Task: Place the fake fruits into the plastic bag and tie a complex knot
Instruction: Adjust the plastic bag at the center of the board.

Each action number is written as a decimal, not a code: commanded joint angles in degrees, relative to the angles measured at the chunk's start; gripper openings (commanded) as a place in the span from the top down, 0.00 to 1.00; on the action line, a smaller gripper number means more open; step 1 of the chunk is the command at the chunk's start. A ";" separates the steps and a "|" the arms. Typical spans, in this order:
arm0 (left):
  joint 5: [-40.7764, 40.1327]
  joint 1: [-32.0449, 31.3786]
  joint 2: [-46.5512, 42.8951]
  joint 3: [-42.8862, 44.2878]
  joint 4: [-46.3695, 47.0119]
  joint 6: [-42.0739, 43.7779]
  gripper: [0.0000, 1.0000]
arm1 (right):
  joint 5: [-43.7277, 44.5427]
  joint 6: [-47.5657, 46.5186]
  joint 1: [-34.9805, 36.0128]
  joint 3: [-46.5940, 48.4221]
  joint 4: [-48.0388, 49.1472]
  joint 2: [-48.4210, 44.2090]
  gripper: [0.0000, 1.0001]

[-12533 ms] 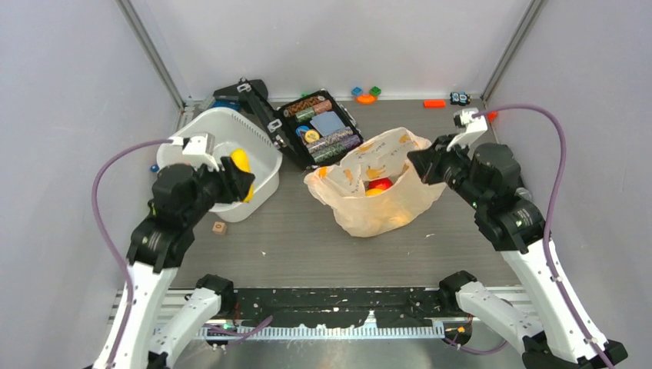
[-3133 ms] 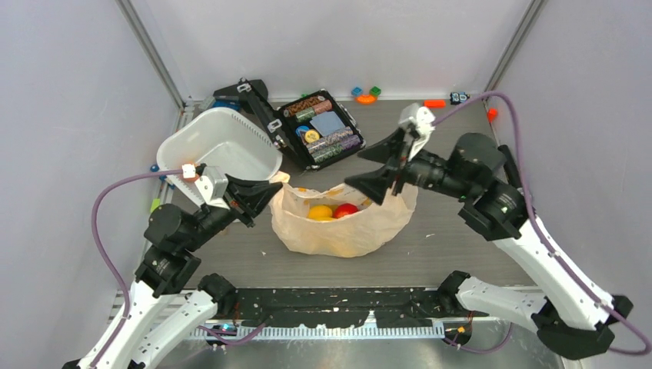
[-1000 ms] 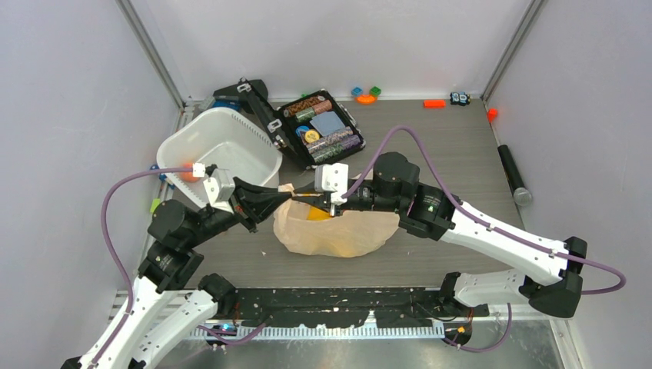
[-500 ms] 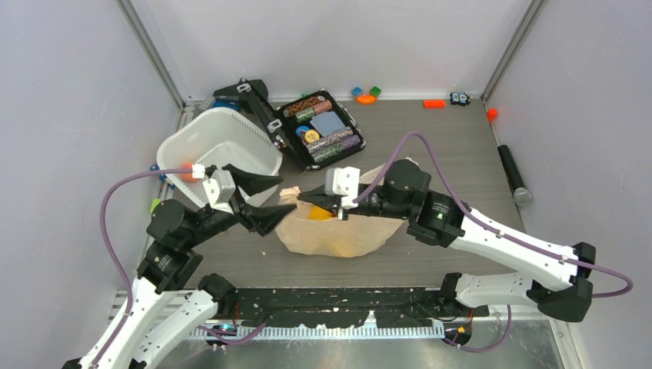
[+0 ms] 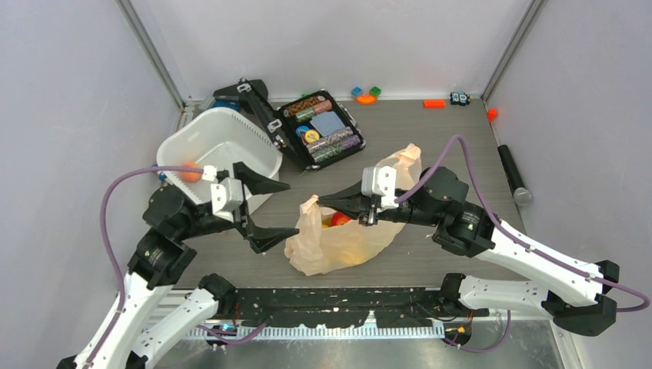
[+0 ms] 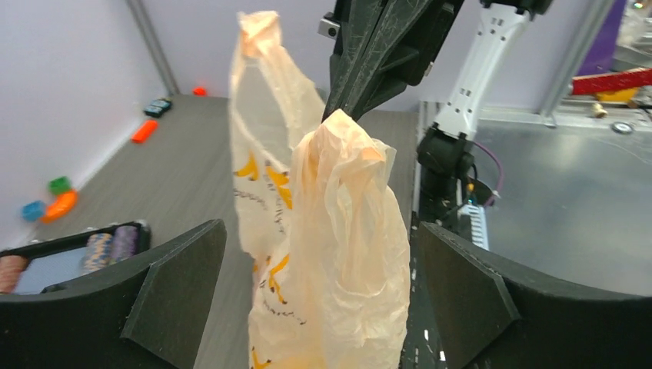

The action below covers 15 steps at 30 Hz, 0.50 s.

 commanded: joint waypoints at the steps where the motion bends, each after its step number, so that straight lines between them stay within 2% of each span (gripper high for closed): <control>1: 8.43 0.46 3.64 -0.21 5.07 -1.84 0.01 | -0.07 4.07 0.10 3.55 -1.60 0.01 0.95; 7: 9.92 0.37 4.15 -7.04 23.37 -12.28 0.01 | 3.81 6.91 0.10 4.59 -2.39 0.56 0.95; 15: 7.97 -0.31 6.63 -11.28 36.37 -21.09 0.01 | 7.79 7.55 0.08 5.14 -3.34 1.83 0.95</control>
